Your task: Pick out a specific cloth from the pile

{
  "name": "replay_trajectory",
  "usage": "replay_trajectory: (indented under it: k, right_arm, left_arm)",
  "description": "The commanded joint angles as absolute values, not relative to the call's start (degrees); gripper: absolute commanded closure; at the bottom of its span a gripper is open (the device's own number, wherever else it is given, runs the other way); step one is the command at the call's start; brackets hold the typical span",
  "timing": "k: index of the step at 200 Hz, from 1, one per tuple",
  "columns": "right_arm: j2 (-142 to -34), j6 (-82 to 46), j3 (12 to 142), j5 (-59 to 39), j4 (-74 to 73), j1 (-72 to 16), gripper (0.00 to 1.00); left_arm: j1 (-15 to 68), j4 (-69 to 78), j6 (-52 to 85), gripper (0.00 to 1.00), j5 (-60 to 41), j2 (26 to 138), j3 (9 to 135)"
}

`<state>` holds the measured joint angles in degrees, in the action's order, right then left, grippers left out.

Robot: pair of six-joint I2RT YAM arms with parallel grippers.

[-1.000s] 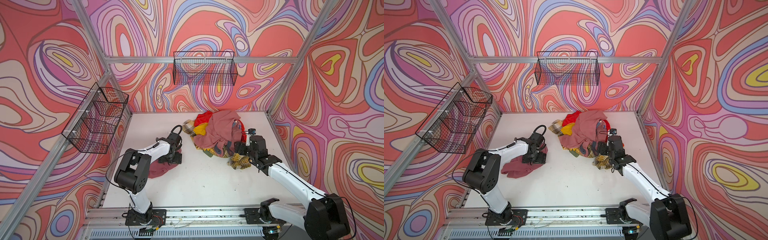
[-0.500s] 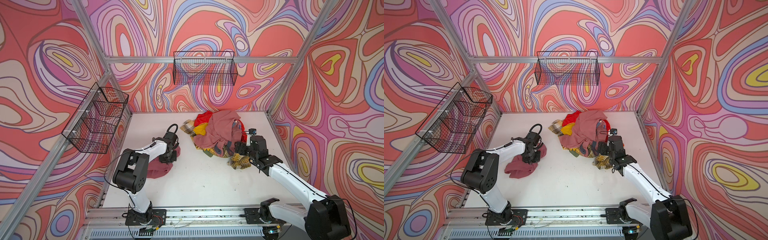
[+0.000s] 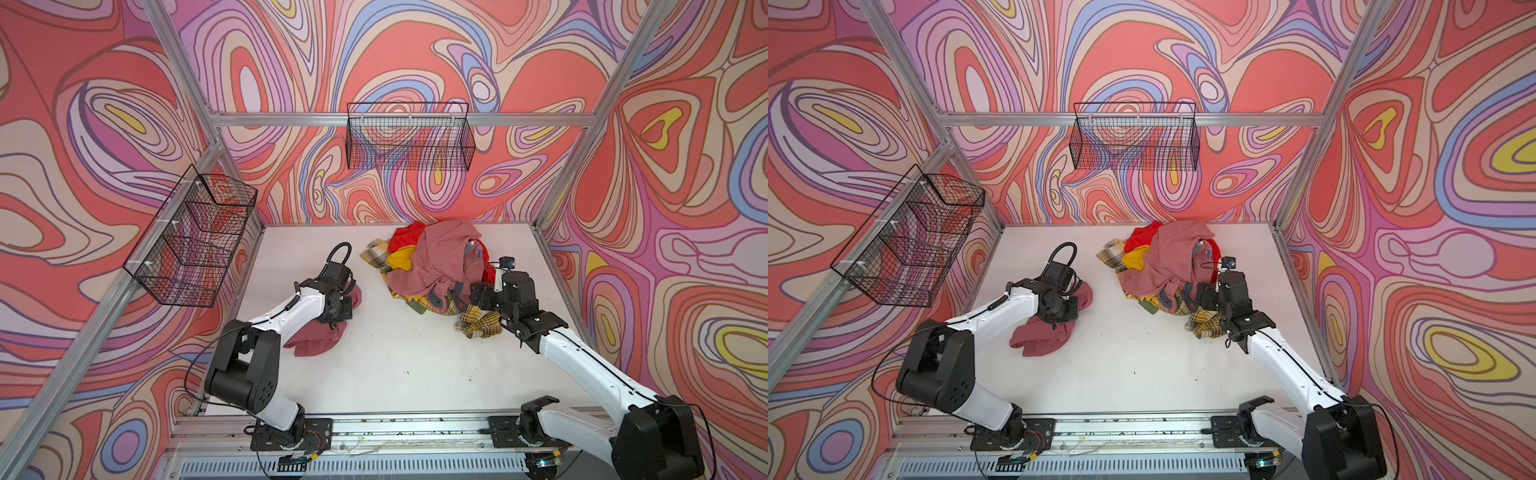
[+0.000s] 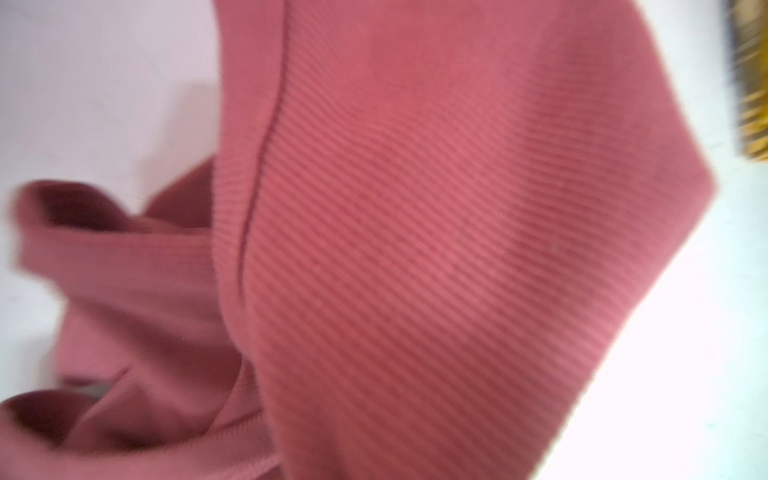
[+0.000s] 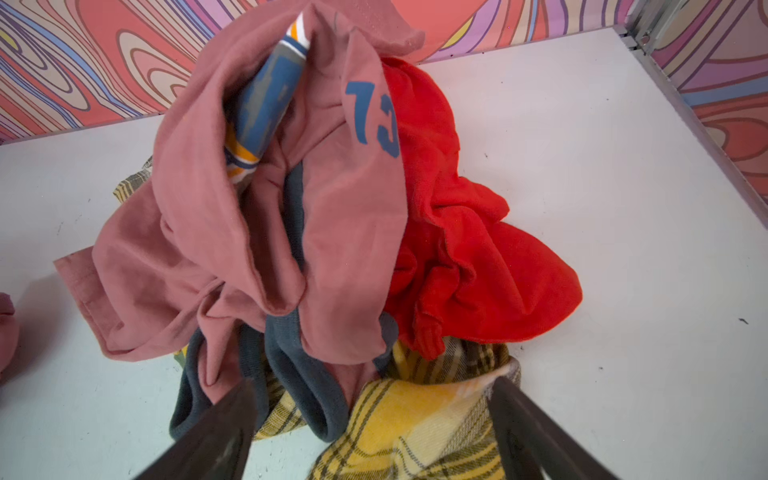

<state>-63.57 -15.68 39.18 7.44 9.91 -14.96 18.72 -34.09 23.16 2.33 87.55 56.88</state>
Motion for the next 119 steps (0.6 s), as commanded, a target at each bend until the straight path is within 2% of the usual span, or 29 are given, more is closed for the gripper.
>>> replay_trajectory:
  k: [1, 61, 119]
  right_arm:
    - [-62.4, -15.51, 38.64, 7.3, 10.15, -14.59, 0.1]
    - [-62.16, -15.64, 38.52, 6.81, 9.99, -14.59, 0.1]
    - [-60.75, -14.88, 38.23, 8.06, 10.82, -14.59, 0.09]
  left_arm:
    - [18.67, -36.15, 24.3, 1.0, 6.89, 83.77, 60.38]
    - [16.4, -39.04, 23.51, 1.0, 15.93, 81.16, 69.2]
    - [12.79, -37.0, 19.02, 1.0, 22.76, 86.33, 76.12]
